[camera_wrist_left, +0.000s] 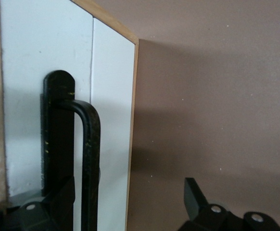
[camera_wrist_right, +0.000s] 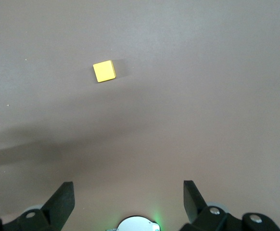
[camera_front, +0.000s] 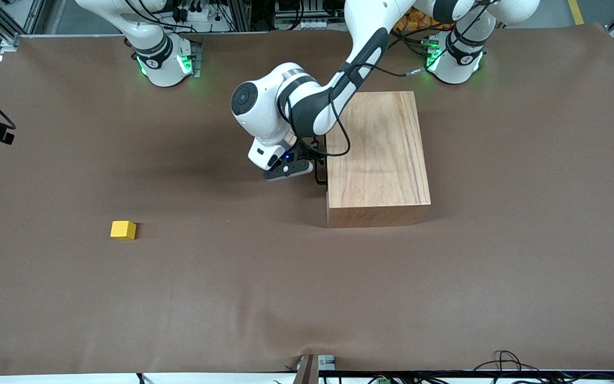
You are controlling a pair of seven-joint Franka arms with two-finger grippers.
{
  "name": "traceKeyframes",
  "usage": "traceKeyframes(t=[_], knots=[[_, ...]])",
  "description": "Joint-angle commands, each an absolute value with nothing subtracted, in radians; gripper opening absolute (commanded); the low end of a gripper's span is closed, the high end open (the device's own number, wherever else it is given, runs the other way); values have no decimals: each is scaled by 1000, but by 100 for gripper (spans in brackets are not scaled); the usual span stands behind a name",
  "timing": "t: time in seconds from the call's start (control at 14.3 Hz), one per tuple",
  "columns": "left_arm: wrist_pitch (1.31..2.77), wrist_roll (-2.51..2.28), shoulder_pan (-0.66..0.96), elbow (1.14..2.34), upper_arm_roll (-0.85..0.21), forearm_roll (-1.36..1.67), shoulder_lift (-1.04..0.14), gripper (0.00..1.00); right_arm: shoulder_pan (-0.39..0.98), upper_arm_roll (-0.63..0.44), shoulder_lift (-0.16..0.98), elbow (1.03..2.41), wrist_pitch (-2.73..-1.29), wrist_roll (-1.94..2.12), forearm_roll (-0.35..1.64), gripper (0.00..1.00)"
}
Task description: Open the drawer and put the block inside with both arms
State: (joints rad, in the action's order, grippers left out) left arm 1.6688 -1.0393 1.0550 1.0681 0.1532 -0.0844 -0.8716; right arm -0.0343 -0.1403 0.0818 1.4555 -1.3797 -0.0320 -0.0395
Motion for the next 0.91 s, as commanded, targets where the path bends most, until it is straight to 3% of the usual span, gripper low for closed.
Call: traceKeyframes(t=[0.0,0.84], knots=[[1684,-1023,1065,1037,156,-101,-890,100,-46,-126,89,1437,-1391,-32,-51,100],[1868,-1023,1063,1035,109,-69,-919,100,-40,-126,164,1437,-1457,-40,-63,100]])
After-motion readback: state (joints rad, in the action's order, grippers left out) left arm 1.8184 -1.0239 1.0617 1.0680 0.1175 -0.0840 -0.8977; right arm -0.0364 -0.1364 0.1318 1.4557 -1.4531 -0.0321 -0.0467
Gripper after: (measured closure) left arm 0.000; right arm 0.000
